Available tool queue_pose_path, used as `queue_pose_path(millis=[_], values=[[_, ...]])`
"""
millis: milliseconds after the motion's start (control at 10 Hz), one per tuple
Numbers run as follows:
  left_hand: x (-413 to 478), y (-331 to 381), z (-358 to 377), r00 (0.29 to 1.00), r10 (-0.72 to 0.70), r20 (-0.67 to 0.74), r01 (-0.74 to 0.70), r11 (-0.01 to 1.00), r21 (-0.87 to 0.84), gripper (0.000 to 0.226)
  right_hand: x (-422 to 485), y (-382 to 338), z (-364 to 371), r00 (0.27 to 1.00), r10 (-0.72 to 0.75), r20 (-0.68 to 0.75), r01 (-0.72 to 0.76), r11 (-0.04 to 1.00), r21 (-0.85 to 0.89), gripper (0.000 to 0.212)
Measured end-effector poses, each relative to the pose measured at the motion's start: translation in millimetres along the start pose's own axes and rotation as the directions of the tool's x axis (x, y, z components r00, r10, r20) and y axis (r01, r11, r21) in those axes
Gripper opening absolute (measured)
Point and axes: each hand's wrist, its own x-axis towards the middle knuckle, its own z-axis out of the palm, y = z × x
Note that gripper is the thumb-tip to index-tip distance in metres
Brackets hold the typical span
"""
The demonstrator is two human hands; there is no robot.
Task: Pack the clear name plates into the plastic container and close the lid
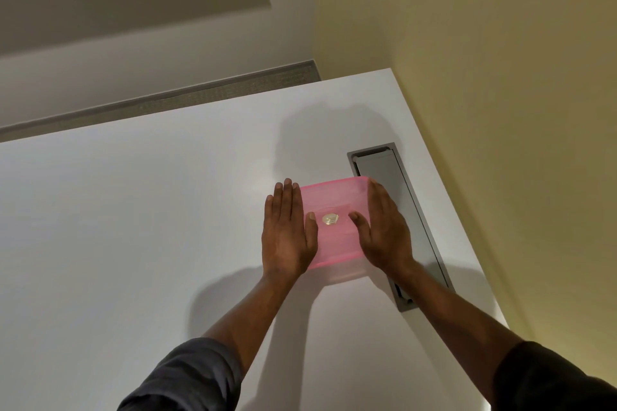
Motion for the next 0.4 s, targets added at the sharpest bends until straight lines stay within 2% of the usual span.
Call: queue_pose_path(millis=[100, 300, 400], values=[[1.2, 0.3, 0.7, 1.000, 0.020, 0.007, -0.020, 0.999, 0.026, 0.066, -0.8, 0.6, -2.2, 1.000, -0.013, -0.007, 0.013, 1.000, -0.018, 0.086], [2.7, 2.7, -17.2, 0.991, 0.005, 0.131, -0.008, 1.000, 0.022, 0.076, 1.5, -15.6, -19.7, 0.996, 0.014, 0.085, -0.005, 0.994, -0.110, 0.090], [4.0, 2.0, -29.3, 0.970, 0.061, 0.235, -0.085, 0.992, 0.092, 0.093, -2.1, -24.9, -30.4, 0.982, 0.068, 0.177, -0.018, 0.963, -0.268, 0.093]])
